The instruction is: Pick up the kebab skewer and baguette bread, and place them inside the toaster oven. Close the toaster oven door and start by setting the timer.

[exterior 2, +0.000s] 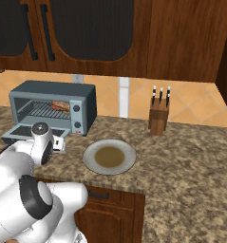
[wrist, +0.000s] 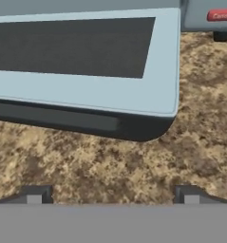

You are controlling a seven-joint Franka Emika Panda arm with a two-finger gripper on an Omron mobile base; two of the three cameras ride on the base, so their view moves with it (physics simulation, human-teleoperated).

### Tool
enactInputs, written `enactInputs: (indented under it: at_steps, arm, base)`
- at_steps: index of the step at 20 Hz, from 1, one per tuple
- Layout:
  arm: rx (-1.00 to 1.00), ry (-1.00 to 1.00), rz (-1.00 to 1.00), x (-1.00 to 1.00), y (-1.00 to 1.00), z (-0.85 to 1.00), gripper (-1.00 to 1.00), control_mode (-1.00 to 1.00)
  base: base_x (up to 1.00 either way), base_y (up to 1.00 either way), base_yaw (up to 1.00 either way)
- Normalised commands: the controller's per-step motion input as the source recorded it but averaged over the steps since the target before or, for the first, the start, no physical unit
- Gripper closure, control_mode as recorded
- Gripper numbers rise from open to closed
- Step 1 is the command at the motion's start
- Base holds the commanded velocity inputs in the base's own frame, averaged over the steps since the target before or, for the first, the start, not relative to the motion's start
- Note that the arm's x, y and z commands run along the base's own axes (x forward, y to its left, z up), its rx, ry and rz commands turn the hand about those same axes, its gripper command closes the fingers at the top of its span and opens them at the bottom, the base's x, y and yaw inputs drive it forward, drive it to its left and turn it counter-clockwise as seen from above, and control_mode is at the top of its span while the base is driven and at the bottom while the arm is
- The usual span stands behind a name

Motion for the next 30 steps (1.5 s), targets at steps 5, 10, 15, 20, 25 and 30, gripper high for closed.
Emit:
enactInputs:
  at_steps: [5,10,15,20,25,30]
  arm:
    - [0.00,-0.03,0.05,0.11,-0.07,-0.14,-1.00,-1.00]
    - [0.00,-0.05,0.06,0.08,0.00,-0.16,-1.00,-1.00]
    - [0.00,-0.03,0.05,0.23,-0.01,-0.19,-1.00,-1.00]
    - [0.00,-0.02,0.03,0.28,0.00,-0.17,-1.00,-1.00]
    - [0.00,0.00,0.01,0.20,0.00,-0.10,-1.00,-1.00]
    - [0.01,0.01,0.00,0.01,0.00,-0.10,-1.00,-1.00]
  base:
    - [0.00,0.00,0.00]
    - [0.00,0.00,0.00]
    - [0.00,0.00,0.00]
    - [0.00,0.00,0.00]
    - [0.00,0.00,0.00]
    - [0.00,0.00,0.00]
